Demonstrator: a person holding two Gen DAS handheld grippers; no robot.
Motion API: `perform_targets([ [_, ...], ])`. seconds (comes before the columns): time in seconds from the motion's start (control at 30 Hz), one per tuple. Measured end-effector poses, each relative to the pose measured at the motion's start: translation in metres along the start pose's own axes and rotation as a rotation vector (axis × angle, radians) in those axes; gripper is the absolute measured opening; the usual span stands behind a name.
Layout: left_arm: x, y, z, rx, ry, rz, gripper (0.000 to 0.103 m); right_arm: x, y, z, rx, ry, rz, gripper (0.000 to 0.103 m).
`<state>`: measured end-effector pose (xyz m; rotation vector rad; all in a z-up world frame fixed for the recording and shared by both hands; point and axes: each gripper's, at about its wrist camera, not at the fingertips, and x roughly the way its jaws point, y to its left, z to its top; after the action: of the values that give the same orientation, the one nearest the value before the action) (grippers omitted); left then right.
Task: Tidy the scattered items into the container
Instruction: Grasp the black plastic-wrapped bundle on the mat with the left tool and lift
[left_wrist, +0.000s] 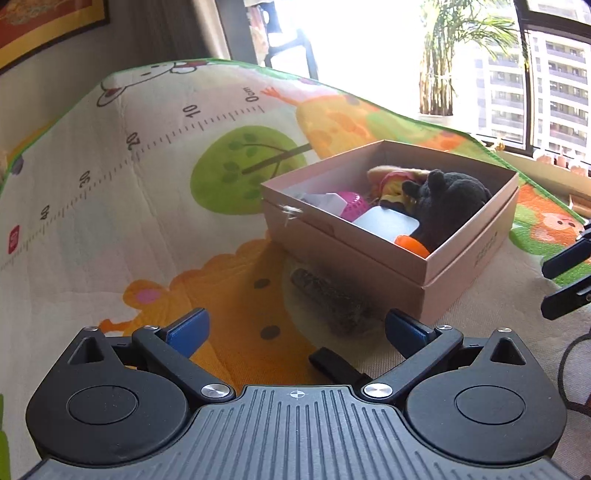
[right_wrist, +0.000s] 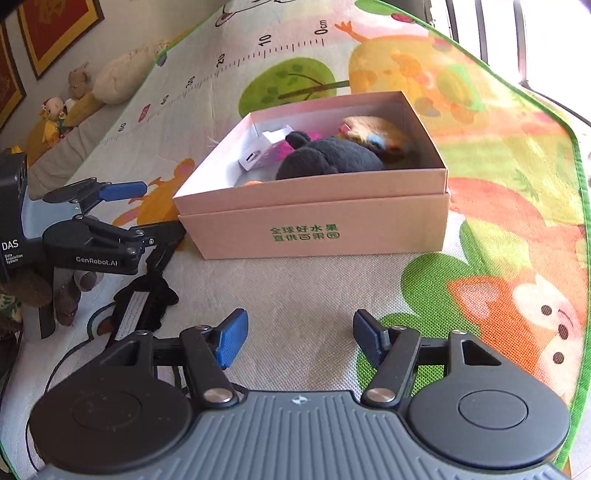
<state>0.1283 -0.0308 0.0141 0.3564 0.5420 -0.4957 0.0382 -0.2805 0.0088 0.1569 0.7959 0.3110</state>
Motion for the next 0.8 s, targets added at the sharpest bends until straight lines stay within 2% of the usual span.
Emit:
perform_targets([
  [0.03, 0.005, 0.001, 0.001, 0.002, 0.009, 0.004, 0.103, 0.001, 0.000, -0.001, -0.008, -0.009, 0.005, 0.070],
  [0.1, 0.015, 0.006, 0.003, 0.012, 0.032, 0.046, 0.103, 0.002, 0.003, -0.002, -0.027, -0.024, 0.007, 0.073],
  [0.17, 0.023, 0.016, 0.004, 0.011, 0.060, 0.144, 0.103, 0.005, 0.010, -0.003, -0.064, -0.039, 0.003, 0.076],
  [0.23, 0.029, 0.035, 0.002, -0.016, 0.089, 0.265, 0.103, 0.008, 0.017, -0.007, -0.110, -0.051, -0.006, 0.084],
  [0.3, 0.033, 0.057, -0.001, -0.061, 0.118, 0.347, 0.103, 0.009, 0.024, -0.011, -0.152, -0.058, -0.018, 0.088],
  [0.33, 0.032, 0.068, -0.003, -0.097, 0.124, 0.360, 0.103, 0.010, 0.026, -0.011, -0.164, -0.057, -0.019, 0.090],
  [0.37, 0.029, 0.076, -0.004, -0.133, 0.119, 0.346, 0.103, 0.010, 0.027, -0.011, -0.172, -0.055, -0.007, 0.090],
  [0.43, 0.016, 0.089, -0.004, -0.216, 0.071, 0.232, 0.103, 0.010, 0.028, -0.011, -0.174, -0.053, 0.000, 0.092],
  [0.5, 0.009, 0.085, -0.001, -0.221, 0.032, 0.126, 0.103, 0.010, 0.028, -0.010, -0.174, -0.052, 0.004, 0.093],
  [0.6, 0.020, 0.061, 0.005, -0.137, 0.038, 0.123, 0.103, 0.011, 0.028, -0.010, -0.175, -0.051, 0.003, 0.094],
  [0.67, 0.035, 0.052, 0.006, -0.131, 0.056, 0.114, 0.102, 0.012, 0.028, -0.011, -0.172, -0.053, 0.000, 0.094],
  [0.73, 0.050, 0.050, 0.008, -0.155, 0.079, 0.112, 0.091, 0.012, 0.028, -0.011, -0.163, -0.056, -0.005, 0.094],
  [0.77, 0.056, 0.049, 0.009, -0.162, 0.091, 0.111, 0.072, 0.012, 0.027, -0.011, -0.159, -0.057, -0.007, 0.094],
  [0.8, 0.060, 0.051, 0.010, -0.178, 0.090, 0.108, 0.073, 0.012, 0.027, -0.012, -0.158, -0.057, -0.007, 0.094],
])
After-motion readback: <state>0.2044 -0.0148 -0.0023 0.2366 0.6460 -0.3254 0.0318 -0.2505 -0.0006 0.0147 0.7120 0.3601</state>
